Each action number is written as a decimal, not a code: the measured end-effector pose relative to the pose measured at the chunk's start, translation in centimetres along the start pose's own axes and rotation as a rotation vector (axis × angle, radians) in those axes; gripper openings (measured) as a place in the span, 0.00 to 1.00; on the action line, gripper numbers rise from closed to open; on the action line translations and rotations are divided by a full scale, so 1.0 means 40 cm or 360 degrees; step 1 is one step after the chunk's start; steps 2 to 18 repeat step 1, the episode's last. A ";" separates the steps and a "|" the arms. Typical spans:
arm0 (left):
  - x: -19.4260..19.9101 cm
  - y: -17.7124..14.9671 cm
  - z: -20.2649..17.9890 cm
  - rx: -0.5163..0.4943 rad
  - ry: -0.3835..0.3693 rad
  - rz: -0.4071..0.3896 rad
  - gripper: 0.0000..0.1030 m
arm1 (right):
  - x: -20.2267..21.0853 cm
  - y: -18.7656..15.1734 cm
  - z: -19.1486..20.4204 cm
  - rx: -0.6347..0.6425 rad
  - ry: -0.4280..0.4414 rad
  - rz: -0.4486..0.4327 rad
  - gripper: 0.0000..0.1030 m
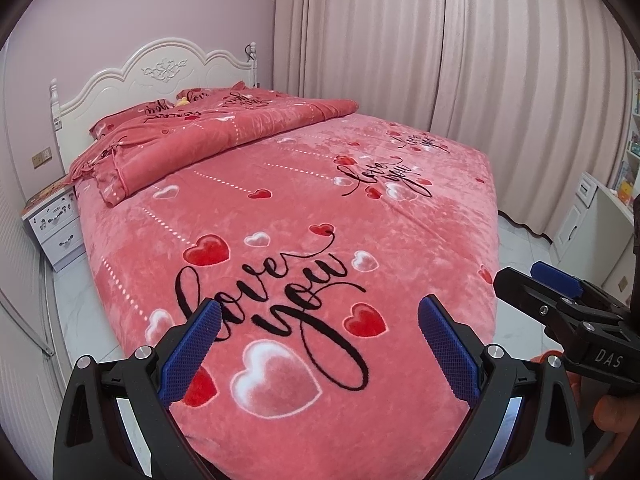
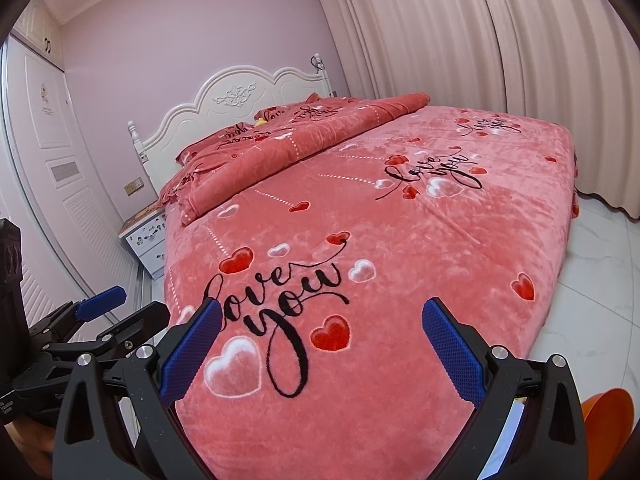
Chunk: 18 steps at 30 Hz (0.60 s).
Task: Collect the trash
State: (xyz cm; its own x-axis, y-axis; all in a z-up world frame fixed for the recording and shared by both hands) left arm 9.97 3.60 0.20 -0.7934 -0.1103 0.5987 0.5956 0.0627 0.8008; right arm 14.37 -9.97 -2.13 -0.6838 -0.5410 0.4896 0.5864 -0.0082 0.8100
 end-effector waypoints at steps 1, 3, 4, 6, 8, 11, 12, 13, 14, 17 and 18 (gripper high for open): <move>-0.001 -0.001 0.000 -0.0004 0.0002 0.0006 0.94 | 0.000 -0.002 -0.001 -0.0002 -0.0001 0.0002 0.95; -0.001 -0.001 0.000 -0.0004 0.0002 0.0006 0.94 | 0.000 -0.002 -0.001 -0.0002 -0.0001 0.0002 0.95; -0.001 -0.001 0.000 -0.0004 0.0002 0.0006 0.94 | 0.000 -0.002 -0.001 -0.0002 -0.0001 0.0002 0.95; -0.001 -0.001 0.000 -0.0004 0.0002 0.0006 0.94 | 0.000 -0.002 -0.001 -0.0002 -0.0001 0.0002 0.95; -0.001 -0.001 0.000 -0.0004 0.0002 0.0006 0.94 | 0.000 -0.002 -0.001 -0.0002 -0.0001 0.0002 0.95; -0.001 -0.001 0.000 -0.0004 0.0002 0.0006 0.94 | 0.000 -0.002 -0.001 -0.0002 -0.0001 0.0002 0.95; -0.001 -0.001 0.000 -0.0004 0.0002 0.0006 0.94 | 0.000 -0.002 -0.001 -0.0002 -0.0001 0.0002 0.95; -0.001 -0.001 0.000 -0.0004 0.0002 0.0006 0.94 | 0.000 -0.002 -0.001 -0.0002 -0.0001 0.0002 0.95; -0.001 -0.001 0.000 -0.0004 0.0002 0.0006 0.94 | 0.000 -0.002 -0.001 -0.0002 -0.0001 0.0002 0.95; -0.001 -0.001 0.000 -0.0004 0.0002 0.0006 0.94 | 0.000 -0.002 -0.001 -0.0002 -0.0001 0.0002 0.95; -0.001 -0.001 0.000 -0.0004 0.0002 0.0006 0.94 | 0.000 -0.002 -0.001 -0.0002 -0.0001 0.0002 0.95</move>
Point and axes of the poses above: each gripper's, at about its wrist camera, not at the fingertips, and x roughly against the way its jaws point, z to its left, y to its top, the point moved 3 cm from there along -x, roughly the way its jaws point, and after that the axes turned 5 degrees about y, right-handed, at the moved point
